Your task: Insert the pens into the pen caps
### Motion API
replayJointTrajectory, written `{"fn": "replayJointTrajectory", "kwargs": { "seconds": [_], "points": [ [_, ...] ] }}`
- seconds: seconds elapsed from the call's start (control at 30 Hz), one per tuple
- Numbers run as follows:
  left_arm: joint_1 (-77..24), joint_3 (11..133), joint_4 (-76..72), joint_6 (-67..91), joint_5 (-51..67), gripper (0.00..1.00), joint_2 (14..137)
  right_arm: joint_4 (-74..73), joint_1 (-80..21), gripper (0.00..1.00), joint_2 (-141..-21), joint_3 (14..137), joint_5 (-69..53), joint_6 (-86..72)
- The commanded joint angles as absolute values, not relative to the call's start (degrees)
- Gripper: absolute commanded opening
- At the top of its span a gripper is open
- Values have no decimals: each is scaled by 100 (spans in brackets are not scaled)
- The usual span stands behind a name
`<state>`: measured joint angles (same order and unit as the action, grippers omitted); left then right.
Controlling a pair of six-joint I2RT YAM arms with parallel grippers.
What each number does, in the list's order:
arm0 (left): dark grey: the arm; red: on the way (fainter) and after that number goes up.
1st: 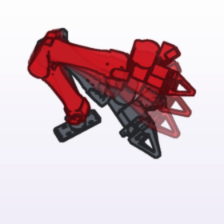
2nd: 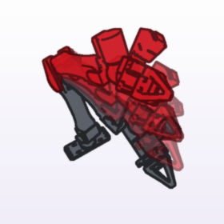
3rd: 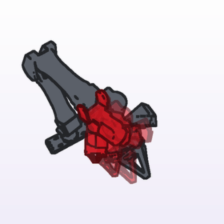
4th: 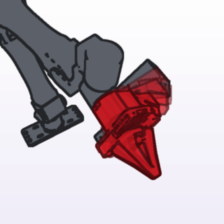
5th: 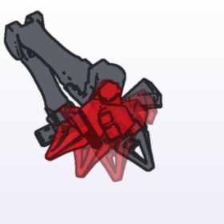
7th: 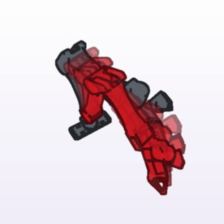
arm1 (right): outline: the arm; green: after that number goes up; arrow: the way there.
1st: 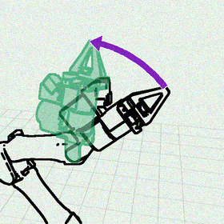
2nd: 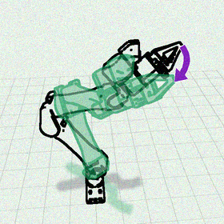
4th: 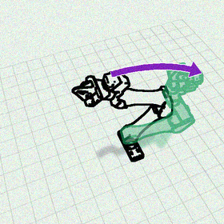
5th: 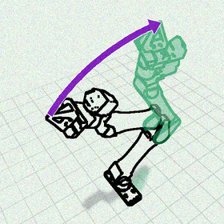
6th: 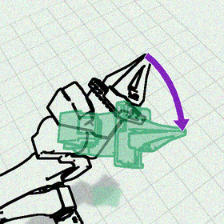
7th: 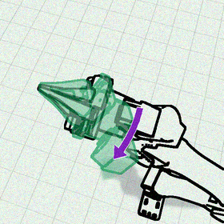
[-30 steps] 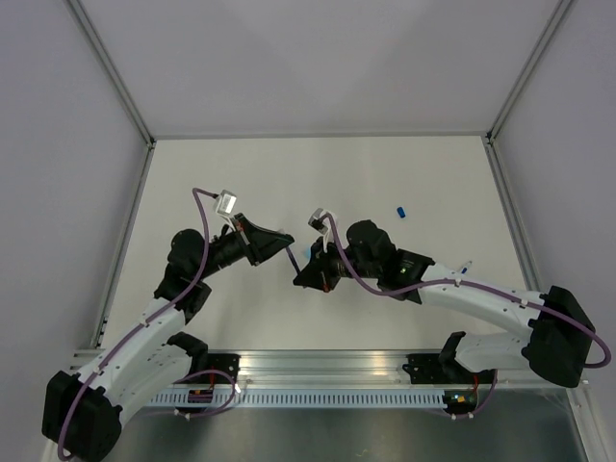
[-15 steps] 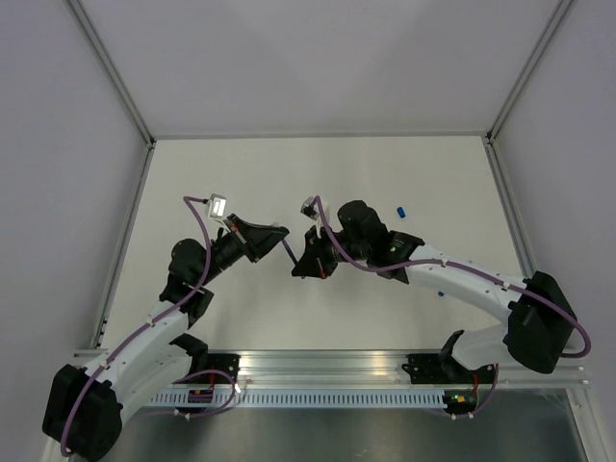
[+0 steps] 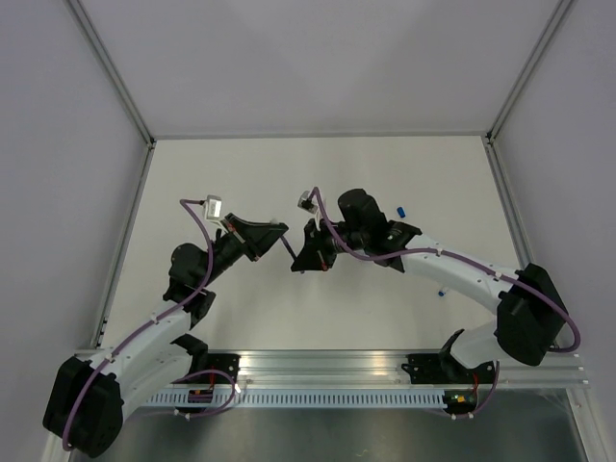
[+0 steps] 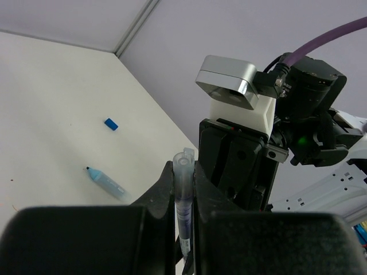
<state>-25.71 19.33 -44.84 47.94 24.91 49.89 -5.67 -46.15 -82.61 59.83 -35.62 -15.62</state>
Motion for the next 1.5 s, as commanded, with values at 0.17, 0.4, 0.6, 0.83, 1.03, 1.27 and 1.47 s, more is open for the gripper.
{"fn": "replayJointTrajectory", "kwargs": {
  "seconds": [0.17,0.4,0.6,0.83,1.03,1.27,1.47],
  "points": [
    [-3076,1389,-3674,4852,4280,2,5063,2452,-3551,0,-8200,6961,-3524,-2215],
    [-3103,1564,-3403,4808,4114,2,4878,3127,-3560,0,-8411,6549,-4042,-2645],
    [-3094,2634,-2515,4597,3841,2,4728,3094,-3718,0,-8297,6030,-4298,-2558],
    [-3094,3734,-1127,4097,3255,57,4834,2753,-3727,0,-8007,5581,-4088,-2567],
    [-3094,4491,394,3402,2119,99,4843,1610,-3700,0,-7989,5414,-3157,-2584],
    [-3094,4246,1037,3014,942,100,4843,548,-3700,0,-8358,5642,-1013,-3331],
    [-3085,3428,818,3182,-254,100,5141,-859,-3691,0,-9551,6459,840,-3366]
  ]
}}
